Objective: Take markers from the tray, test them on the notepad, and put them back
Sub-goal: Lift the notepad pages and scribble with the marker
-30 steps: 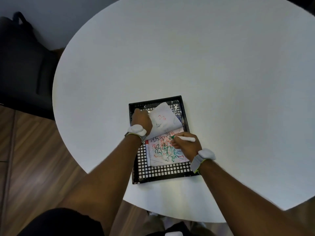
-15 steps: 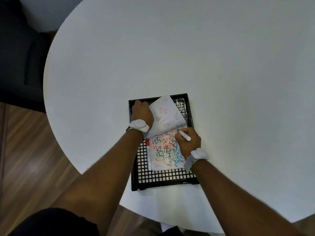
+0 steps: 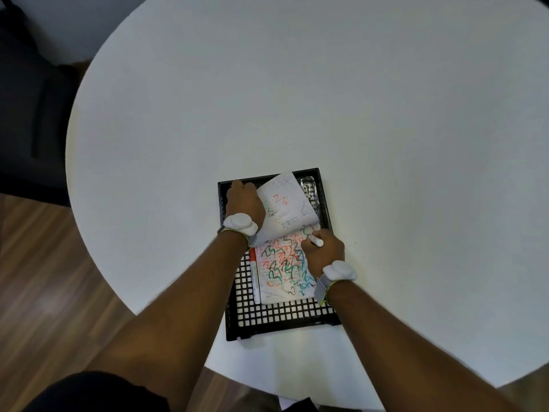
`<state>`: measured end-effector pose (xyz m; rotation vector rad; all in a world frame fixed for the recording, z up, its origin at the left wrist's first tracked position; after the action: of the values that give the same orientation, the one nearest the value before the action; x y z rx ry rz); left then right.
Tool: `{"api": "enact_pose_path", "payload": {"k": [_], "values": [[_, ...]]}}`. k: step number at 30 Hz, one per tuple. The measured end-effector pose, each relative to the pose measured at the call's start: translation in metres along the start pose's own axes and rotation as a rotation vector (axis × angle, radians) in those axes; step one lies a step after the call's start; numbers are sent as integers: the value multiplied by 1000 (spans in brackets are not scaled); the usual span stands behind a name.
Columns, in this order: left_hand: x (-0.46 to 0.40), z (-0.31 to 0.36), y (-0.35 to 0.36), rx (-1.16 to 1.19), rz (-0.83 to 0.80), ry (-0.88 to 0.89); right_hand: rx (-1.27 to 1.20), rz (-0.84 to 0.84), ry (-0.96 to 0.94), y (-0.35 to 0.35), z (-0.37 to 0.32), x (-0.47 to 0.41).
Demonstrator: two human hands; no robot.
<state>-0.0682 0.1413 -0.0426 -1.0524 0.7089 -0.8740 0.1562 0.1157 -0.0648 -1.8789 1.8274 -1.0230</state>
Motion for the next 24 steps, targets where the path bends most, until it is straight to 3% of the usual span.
{"api": "enact_pose_path", "payload": {"k": [10, 13, 16, 19, 24], "values": [[32, 14, -11, -24, -76, 13, 65, -39, -16, -11, 14, 23], [45, 19, -13, 2, -125, 45, -90, 53, -12, -29, 17, 33], [64, 27, -8, 36, -358, 98, -288, 4, -60, -41, 18, 42], [89, 32, 3, -17, -652, 121, -251, -25, -146, -49, 11, 42], [122, 26, 8, 55, -753, 86, -204, -231, -210, -47, -5, 53]]}}
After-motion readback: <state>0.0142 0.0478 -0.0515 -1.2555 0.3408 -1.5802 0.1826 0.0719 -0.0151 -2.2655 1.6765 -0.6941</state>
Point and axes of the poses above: each hand's wrist, its own x-axis away from the middle knuckle, its own y-axis out of the palm, z = x × y, the point moved 5 cm from there along -x, towards the middle knuckle, and after that the axes turned 8 degrees about z, right-handed, at the moved point
